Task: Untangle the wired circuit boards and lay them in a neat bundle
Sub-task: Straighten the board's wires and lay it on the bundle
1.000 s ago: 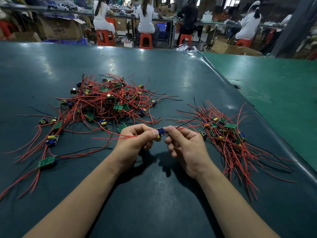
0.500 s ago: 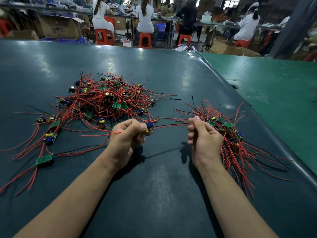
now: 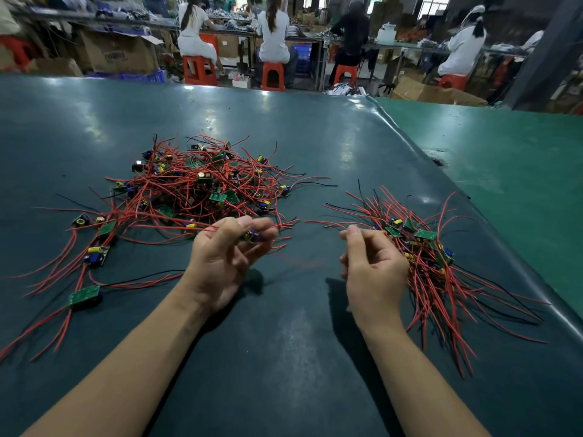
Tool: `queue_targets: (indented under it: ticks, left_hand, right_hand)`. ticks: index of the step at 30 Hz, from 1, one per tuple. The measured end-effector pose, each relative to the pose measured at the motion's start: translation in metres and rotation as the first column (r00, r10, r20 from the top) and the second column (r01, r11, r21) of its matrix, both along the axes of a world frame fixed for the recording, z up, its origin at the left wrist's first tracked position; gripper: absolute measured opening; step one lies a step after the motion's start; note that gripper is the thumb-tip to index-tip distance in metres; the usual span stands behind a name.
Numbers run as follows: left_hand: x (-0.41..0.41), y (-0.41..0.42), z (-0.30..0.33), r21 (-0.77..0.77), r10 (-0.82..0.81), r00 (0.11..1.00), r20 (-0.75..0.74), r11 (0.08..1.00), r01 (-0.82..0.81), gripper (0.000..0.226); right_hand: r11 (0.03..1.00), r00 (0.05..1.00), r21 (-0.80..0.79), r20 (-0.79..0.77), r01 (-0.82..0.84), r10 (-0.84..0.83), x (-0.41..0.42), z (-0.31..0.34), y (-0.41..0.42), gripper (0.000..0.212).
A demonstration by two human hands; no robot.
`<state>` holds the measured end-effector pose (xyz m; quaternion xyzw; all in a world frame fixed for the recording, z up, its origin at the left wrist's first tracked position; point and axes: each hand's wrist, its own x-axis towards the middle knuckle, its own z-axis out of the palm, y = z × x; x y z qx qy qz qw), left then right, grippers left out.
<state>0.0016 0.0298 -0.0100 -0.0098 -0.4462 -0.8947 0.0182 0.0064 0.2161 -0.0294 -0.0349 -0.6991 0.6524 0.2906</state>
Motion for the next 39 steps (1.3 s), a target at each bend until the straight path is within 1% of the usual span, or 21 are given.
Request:
queue_targets:
  ticks: [1, 3, 4, 5, 7, 8, 10, 11, 13, 14, 16, 18, 20, 22, 24, 27, 28, 30, 33, 36, 39]
  left_hand:
    - [0.001, -0.001, 0.001, -0.009, -0.005, 1.0, 0.03, 1.0, 0.005, 0.015]
    - [0.0, 0.0, 0.001, -0.046, -0.049, 0.997, 0.065, 0.998, 0.052, 0.046]
    - [0.0, 0.0, 0.0, -0.036, -0.095, 0.993, 0.067, 0.995, 0.098, 0.049]
    - [0.0, 0.002, 0.001, -0.025, -0.14, 0.988, 0.057, 0.99, 0.142, 0.04]
    - [0.002, 0.005, 0.0, -0.074, -0.179, 0.983, 0.028, 0.981, 0.181, 0.017]
    - [0.003, 0.008, 0.0, -0.11, -0.184, 0.983, 0.024, 0.976, 0.185, 0.02]
    - [0.003, 0.011, -0.002, -0.156, -0.204, 0.977, 0.055, 0.965, 0.211, 0.032]
    - [0.004, 0.012, -0.003, -0.177, -0.218, 0.973, 0.075, 0.957, 0.229, 0.031]
    - [0.006, 0.013, -0.003, -0.219, -0.268, 0.958, 0.103, 0.933, 0.285, 0.021]
    - [0.006, 0.013, -0.003, -0.226, -0.294, 0.95, 0.106, 0.923, 0.311, 0.017]
    - [0.007, 0.013, -0.004, -0.229, -0.332, 0.937, 0.108, 0.909, 0.349, 0.017]
    - [0.008, 0.014, -0.005, -0.259, -0.346, 0.931, 0.115, 0.894, 0.365, 0.02]
    - [0.008, 0.015, -0.005, -0.309, -0.338, 0.934, 0.12, 0.881, 0.359, 0.021]
    - [0.009, 0.016, -0.006, -0.335, -0.338, 0.935, 0.108, 0.873, 0.355, 0.019]
    - [0.009, 0.015, -0.007, -0.339, -0.349, 0.934, 0.08, 0.872, 0.354, 0.016]
    - [0.007, 0.014, -0.009, -0.312, -0.361, 0.93, 0.074, 0.877, 0.366, 0.028]
    - [0.006, 0.013, -0.01, -0.307, -0.369, 0.926, 0.077, 0.875, 0.375, 0.027]
    - [0.006, 0.012, -0.01, -0.306, -0.395, 0.915, 0.082, 0.864, 0.401, 0.025]
    - [0.008, 0.009, -0.009, -0.286, -0.467, 0.881, 0.079, 0.836, 0.468, 0.025]
    - [0.009, 0.007, -0.007, -0.236, -0.541, 0.835, 0.098, 0.802, 0.548, 0.024]
    - [0.008, 0.005, -0.007, -0.197, -0.576, 0.812, 0.094, 0.789, 0.582, 0.022]
  right_hand:
    - [0.999, 0.999, 0.023, -0.003, -0.043, 0.043, 0.003, 0.001, -0.004, 0.021]
    - [0.984, 0.985, 0.042, 0.021, -0.173, 0.172, 0.008, 0.002, -0.01, 0.02]
    - [0.969, 0.969, 0.034, 0.041, -0.246, 0.245, 0.009, 0.003, -0.012, 0.02]
    - [0.948, 0.946, 0.003, 0.057, -0.319, 0.318, 0.01, 0.004, -0.014, 0.022]
    - [0.894, 0.893, -0.11, 0.071, -0.435, 0.444, 0.01, 0.006, -0.017, 0.031]
    - [0.87, 0.872, -0.159, 0.079, -0.467, 0.483, 0.009, 0.007, -0.018, 0.032]
    - [0.843, 0.847, -0.209, 0.097, -0.496, 0.523, 0.008, 0.01, -0.017, 0.028]
    - [0.833, 0.837, -0.225, 0.105, -0.506, 0.537, 0.007, 0.01, -0.017, 0.026]
    - [0.808, 0.816, -0.267, 0.113, -0.525, 0.567, 0.007, 0.01, -0.017, 0.025]
    - [0.802, 0.81, -0.279, 0.117, -0.529, 0.575, 0.007, 0.009, -0.016, 0.027]
    - [0.794, 0.803, -0.291, 0.121, -0.534, 0.584, 0.008, 0.009, -0.017, 0.028]
    - [0.775, 0.79, -0.34, 0.128, -0.534, 0.6, 0.008, 0.009, -0.017, 0.022]
    - [0.761, 0.78, -0.388, 0.148, -0.519, 0.608, 0.007, 0.01, -0.017, 0.012]
    - [0.761, 0.781, -0.419, 0.169, -0.495, 0.601, 0.005, 0.01, -0.017, 0.009]
    - [0.766, 0.786, -0.421, 0.172, -0.485, 0.593, 0.004, 0.011, -0.018, 0.015]
    - [0.779, 0.799, -0.385, 0.153, -0.494, 0.582, 0.003, 0.011, -0.02, 0.019]
    - [0.783, 0.807, -0.384, 0.141, -0.49, 0.574, 0.002, 0.011, -0.021, 0.018]
    - [0.789, 0.843, -0.427, 0.105, -0.442, 0.528, -0.004, 0.009, -0.019, 0.018]
    - [0.795, 0.899, -0.501, 0.07, -0.342, 0.431, -0.015, 0.009, -0.013, 0.029]
    - [0.792, 0.923, -0.53, 0.042, -0.305, 0.383, -0.022, 0.008, -0.009, 0.033]
    - [0.793, 0.931, -0.54, 0.046, -0.283, 0.363, -0.025, 0.007, -0.009, 0.031]
